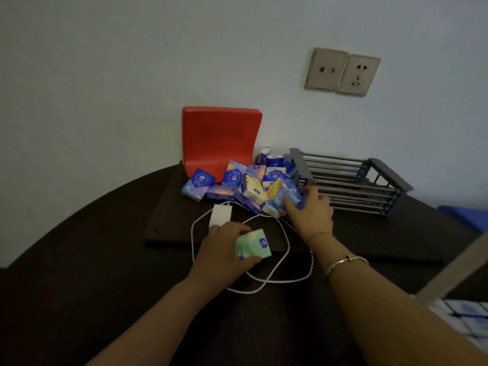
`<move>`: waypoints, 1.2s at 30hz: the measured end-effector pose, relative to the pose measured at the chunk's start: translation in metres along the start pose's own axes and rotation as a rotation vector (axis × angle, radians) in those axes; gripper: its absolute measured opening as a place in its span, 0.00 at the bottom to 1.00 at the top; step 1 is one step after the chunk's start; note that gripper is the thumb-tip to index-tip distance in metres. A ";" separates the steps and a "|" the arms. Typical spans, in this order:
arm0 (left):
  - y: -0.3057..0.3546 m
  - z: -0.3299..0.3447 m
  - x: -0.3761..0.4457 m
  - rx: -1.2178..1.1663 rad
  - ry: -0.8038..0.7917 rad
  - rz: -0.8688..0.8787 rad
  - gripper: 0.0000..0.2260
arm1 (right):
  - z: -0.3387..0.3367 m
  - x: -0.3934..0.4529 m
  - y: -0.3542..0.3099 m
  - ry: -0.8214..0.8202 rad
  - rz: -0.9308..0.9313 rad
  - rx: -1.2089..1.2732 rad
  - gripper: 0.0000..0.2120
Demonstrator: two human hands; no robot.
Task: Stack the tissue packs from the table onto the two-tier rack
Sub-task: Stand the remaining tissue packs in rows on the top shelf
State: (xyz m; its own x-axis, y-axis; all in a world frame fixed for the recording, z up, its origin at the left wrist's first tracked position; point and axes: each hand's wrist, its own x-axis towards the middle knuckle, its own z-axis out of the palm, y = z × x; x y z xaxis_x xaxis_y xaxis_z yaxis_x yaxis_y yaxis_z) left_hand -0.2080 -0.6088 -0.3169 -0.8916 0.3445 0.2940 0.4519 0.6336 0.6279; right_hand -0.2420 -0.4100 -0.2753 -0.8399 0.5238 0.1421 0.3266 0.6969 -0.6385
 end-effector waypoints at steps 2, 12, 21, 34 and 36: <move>0.006 -0.001 -0.004 -0.098 0.033 -0.045 0.22 | -0.001 -0.006 0.003 -0.030 0.086 0.021 0.27; 0.081 -0.061 -0.086 -0.619 0.388 -0.362 0.19 | -0.067 -0.118 -0.034 -0.160 -0.040 0.575 0.14; 0.201 -0.132 -0.202 -1.004 0.364 -0.352 0.14 | -0.184 -0.248 -0.045 -0.423 -0.266 0.820 0.13; 0.310 -0.157 -0.275 -0.905 0.350 -0.114 0.08 | -0.351 -0.333 -0.001 -0.167 -0.646 0.595 0.07; 0.321 -0.159 -0.276 -0.882 0.252 -0.114 0.10 | -0.377 -0.337 0.006 -0.239 -0.735 0.418 0.06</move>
State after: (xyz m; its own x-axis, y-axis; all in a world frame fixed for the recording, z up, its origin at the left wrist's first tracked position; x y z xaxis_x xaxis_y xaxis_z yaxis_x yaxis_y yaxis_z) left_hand 0.1781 -0.6108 -0.0814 -0.9563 0.0858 0.2796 0.2665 -0.1380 0.9539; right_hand 0.2068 -0.3976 -0.0414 -0.8586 -0.1366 0.4941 -0.4792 0.5565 -0.6788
